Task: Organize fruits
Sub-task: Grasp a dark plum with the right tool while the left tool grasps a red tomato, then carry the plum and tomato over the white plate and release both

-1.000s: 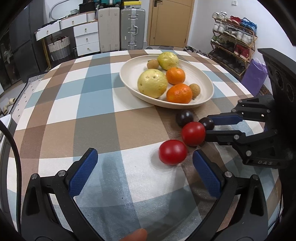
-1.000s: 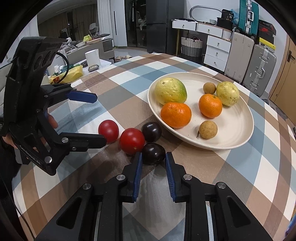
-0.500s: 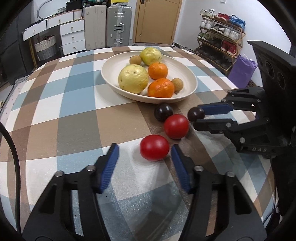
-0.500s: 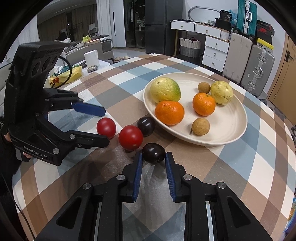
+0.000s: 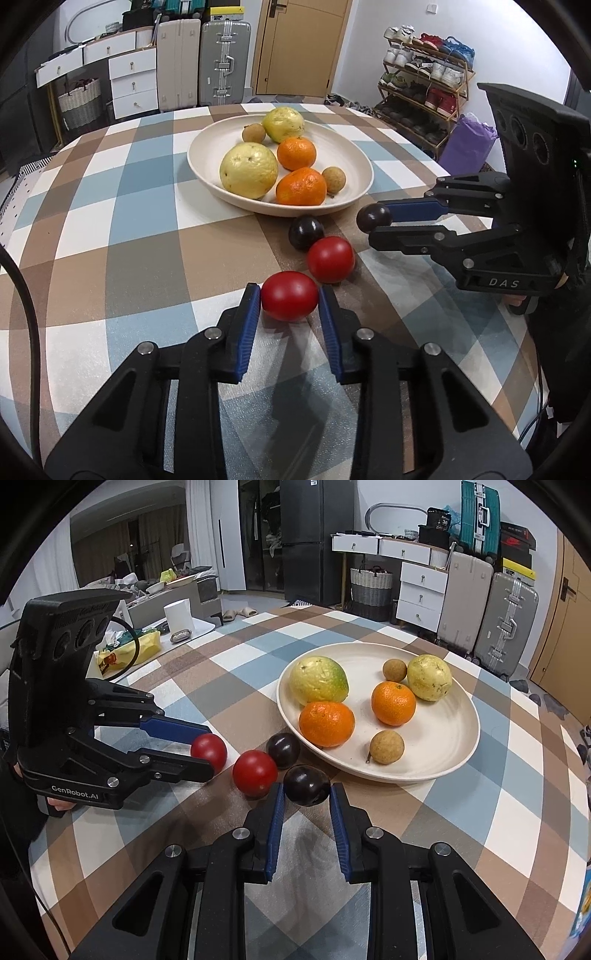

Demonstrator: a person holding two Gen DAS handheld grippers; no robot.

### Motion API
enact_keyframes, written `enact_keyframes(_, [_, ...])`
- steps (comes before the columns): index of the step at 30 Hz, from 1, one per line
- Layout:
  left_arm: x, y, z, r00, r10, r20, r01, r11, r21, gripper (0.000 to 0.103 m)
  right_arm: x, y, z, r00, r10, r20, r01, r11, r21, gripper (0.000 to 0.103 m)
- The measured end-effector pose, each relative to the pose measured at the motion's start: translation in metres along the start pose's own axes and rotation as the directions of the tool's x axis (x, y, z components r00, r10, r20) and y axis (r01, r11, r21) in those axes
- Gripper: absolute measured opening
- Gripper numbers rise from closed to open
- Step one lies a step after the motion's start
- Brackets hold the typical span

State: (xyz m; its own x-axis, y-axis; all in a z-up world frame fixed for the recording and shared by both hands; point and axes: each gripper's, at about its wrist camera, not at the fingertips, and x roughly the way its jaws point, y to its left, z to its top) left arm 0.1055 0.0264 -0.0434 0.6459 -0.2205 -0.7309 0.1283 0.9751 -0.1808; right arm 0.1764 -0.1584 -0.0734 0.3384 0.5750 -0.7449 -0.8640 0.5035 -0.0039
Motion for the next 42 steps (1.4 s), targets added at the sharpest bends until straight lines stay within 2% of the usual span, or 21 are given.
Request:
enact_keyframes(9, [-0.014,0.006,0.003,0.998,0.005,0.068,-0.004,1.0,-0.028,0.029,-0.015,-0.009,0.005,0.996,-0.008,0.085,0.004,0.999,0.049,0.026])
enact_keyframes(19, [-0.021,0.015,0.013,0.989,0.065,0.129,-0.054,0.995,-0.084,0.029,-0.031,-0.035,0.009,0.981,-0.095,0.168,0.067,0.984,0.165,0.026])
enact_keyframes(33, [-0.028,0.009,0.047,0.972,0.106,0.208,-0.087,0.991,-0.1,0.029,-0.043,-0.052,0.007,0.961,-0.17,0.218,0.106,0.955,0.277,0.026])
enact_keyframes(42, [-0.015,0.011,0.066,0.967,0.131,0.22,-0.109,0.988,-0.11,0.029,-0.039,-0.055,0.006,0.963,-0.175,0.207,0.106,0.946,0.307,0.026])
